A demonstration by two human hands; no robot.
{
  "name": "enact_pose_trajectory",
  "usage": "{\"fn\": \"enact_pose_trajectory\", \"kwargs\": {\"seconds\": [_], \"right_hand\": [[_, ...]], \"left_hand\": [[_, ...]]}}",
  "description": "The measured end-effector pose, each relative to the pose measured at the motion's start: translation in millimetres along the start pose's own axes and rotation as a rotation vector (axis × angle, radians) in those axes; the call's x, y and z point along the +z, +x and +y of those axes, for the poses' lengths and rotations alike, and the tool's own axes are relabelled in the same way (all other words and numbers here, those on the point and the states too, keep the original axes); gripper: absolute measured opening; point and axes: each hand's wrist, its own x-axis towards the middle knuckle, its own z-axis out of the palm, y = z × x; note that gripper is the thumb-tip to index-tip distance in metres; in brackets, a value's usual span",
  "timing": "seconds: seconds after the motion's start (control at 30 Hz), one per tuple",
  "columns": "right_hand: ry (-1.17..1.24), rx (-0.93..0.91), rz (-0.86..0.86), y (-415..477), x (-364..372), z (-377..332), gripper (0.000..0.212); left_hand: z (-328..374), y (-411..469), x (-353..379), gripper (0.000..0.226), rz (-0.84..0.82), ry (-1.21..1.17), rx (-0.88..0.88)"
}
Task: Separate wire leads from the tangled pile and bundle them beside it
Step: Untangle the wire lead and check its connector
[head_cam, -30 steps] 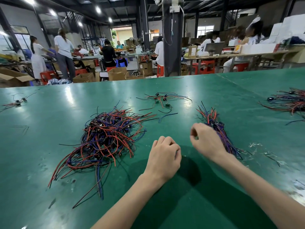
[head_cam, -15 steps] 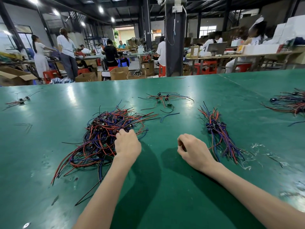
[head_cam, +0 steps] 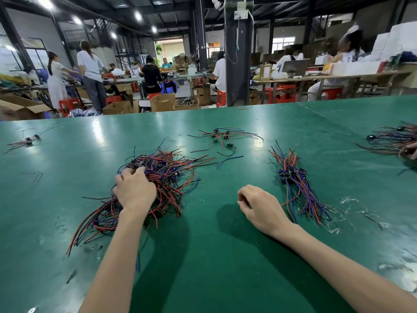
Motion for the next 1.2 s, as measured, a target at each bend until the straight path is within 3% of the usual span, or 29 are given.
{"fn": "enact_pose_trajectory", "kwargs": {"seconds": [0.07,0.13,0.37,0.53,0.7,0.8,0.87,0.93,1.07,1.2], "right_hand": [[0.003,-0.007,0.001,0,1,1,0.009],[0.005,-0.01,0.002,-1,1,2,0.009],[0.007,-0.014,0.002,-1,0,1,0.006],[0.008,-0.012,0.005,-1,-1,0,0.003],[0.033,-0.013,0.013,-1,-1,0,0.004],[0.054,-0.002,0.018,-2,-1,0,0.005],[0.051,0.005,0.013,-2,-1,0,0.007],[0.049,0.006,0.007,-1,-1,0,0.008],[0.04,-0.002,-0.007,-1,-3,-1,0.008],[0.019,-0.015,-0.027,-2,-4,0,0.007]], "left_hand": [[-8,3,3,0.058,-0.103,0.007,-0.049],[-11,4,6,0.058,-0.103,0.004,-0.05],[-19,10,11,0.022,0.257,-0.198,0.012],[-23,12,2,0.019,0.484,-0.442,0.093],[-8,3,-10,0.018,0.612,-0.572,0.405],[8,-6,-6,0.012,0.513,-0.564,0.595],[15,-10,1,0.012,0.452,-0.513,0.624],[14,-10,9,0.023,0.441,-0.423,0.485],[-9,1,8,0.064,0.385,-0.253,0.021],[-32,14,11,0.053,-0.018,-0.115,-0.179]]}}
